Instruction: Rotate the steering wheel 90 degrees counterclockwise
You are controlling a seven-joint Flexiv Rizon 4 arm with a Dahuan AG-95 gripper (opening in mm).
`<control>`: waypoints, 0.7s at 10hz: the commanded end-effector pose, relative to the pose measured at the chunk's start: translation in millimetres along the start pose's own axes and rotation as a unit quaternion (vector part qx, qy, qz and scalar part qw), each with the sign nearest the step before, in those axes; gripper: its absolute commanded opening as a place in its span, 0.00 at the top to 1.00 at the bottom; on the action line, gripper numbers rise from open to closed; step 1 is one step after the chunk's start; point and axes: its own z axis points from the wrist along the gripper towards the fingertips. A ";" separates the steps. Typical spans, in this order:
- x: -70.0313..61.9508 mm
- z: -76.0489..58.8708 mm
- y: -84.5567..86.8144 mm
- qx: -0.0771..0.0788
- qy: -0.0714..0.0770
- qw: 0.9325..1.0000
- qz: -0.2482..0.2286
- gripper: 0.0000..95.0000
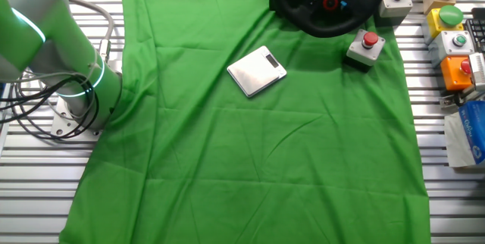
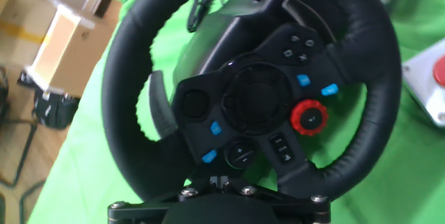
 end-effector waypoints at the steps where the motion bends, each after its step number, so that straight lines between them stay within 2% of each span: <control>1: 1.2 -0.2 0.1 0.029 0.001 0.999 0.045 1.00; 6: 1.2 -0.2 0.1 0.045 0.002 0.997 0.069 1.00; 7: 1.2 -0.2 0.1 0.055 0.005 0.996 0.077 1.00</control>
